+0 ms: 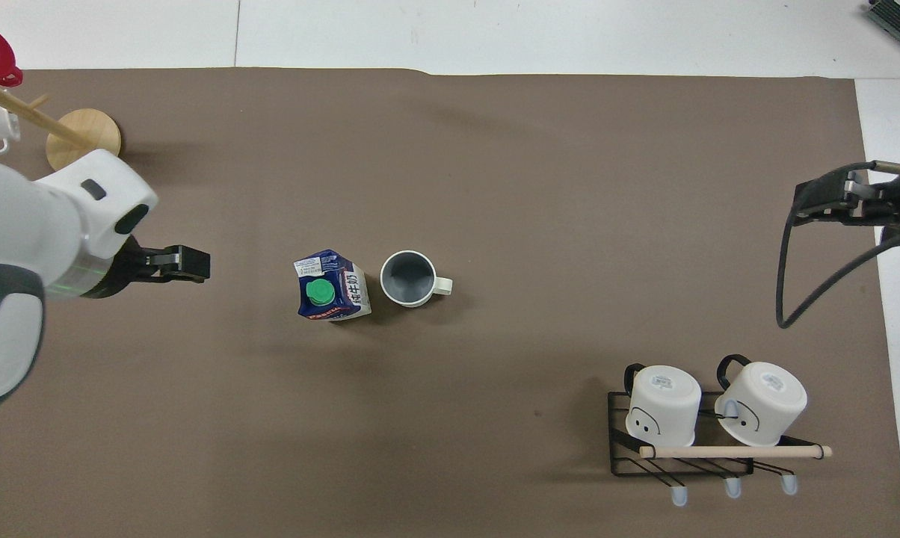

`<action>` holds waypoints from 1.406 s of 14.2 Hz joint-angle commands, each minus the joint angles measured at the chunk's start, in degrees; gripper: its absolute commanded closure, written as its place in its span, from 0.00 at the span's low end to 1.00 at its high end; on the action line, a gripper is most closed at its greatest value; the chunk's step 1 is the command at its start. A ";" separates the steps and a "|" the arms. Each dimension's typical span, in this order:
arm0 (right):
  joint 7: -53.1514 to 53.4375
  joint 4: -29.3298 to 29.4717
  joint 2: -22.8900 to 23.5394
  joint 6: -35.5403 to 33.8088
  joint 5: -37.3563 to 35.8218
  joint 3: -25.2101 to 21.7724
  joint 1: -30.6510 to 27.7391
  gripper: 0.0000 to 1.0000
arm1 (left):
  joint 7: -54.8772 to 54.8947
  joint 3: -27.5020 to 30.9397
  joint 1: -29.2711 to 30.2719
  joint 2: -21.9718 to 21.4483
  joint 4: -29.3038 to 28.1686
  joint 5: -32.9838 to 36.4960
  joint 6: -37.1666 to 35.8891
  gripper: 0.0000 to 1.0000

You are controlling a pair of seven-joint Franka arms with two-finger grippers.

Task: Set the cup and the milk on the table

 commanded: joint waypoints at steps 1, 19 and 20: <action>-1.23 -0.29 -0.42 -0.21 1.40 0.20 -0.84 0.00 | 1.87 -0.66 3.60 -0.21 2.00 0.82 -2.45 0.00; -1.23 -0.29 -0.42 -0.21 1.40 0.20 -0.84 0.00 | 1.43 -0.40 5.89 -1.44 4.37 0.91 -4.12 0.00; -1.23 -0.20 -0.42 -0.21 1.40 0.20 -0.84 0.00 | 1.35 -0.40 5.89 -2.14 4.55 0.91 -4.12 0.00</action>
